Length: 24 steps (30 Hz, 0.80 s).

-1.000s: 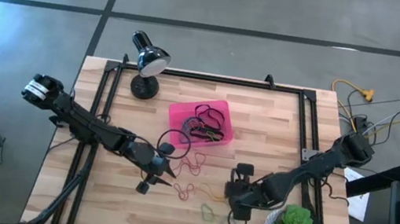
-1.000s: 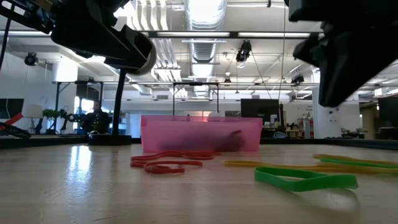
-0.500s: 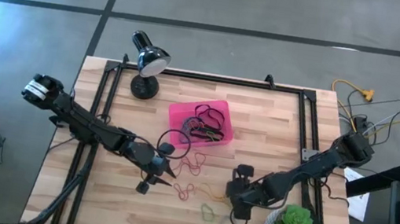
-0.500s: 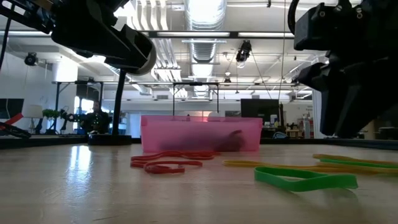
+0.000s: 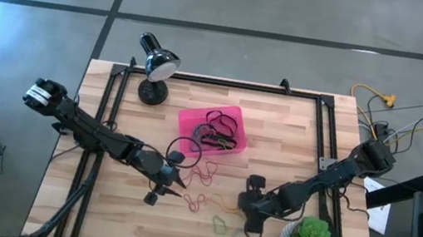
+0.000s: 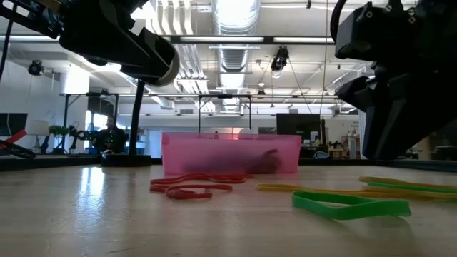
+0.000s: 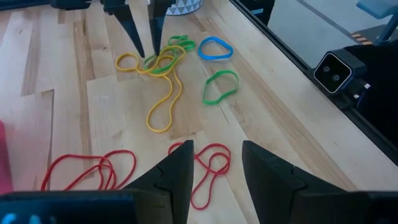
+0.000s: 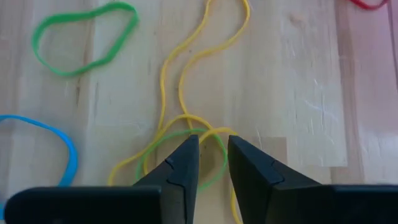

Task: Pick and place rubber bands into bin
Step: Put the green rubber band into the red bin

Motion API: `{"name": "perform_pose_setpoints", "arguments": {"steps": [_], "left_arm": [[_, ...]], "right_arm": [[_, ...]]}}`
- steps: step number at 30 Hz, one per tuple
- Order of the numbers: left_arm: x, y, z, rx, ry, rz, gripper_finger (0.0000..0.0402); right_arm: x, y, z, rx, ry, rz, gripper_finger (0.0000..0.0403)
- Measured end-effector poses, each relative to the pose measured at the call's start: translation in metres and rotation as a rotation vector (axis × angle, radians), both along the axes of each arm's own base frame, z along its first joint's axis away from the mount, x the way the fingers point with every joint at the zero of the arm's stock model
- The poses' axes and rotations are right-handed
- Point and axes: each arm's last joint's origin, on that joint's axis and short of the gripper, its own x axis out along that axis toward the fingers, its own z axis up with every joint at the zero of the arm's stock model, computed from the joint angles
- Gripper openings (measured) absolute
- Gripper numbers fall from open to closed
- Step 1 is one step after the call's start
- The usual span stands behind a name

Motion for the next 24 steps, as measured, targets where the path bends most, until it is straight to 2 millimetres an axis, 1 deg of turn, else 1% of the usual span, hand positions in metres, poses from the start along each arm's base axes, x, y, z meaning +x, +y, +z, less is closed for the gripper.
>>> {"name": "perform_pose_setpoints", "arguments": {"steps": [8, 15, 24], "left_arm": [[0.000, 0.000, 0.000, 0.000, 0.000, 0.000, 0.0121], [0.000, 0.000, 0.000, 0.000, 0.000, 0.000, 0.0121], [0.000, 0.000, 0.000, -0.001, -0.001, 0.000, 0.0121]], "right_arm": [[-0.006, -0.004, -0.011, 0.012, 0.003, -0.024, 0.0069], [-0.007, -0.004, -0.012, 0.015, -0.002, -0.024, 0.0074], [-0.008, -0.005, -0.016, 0.028, -0.022, -0.025, 0.0063]]}}
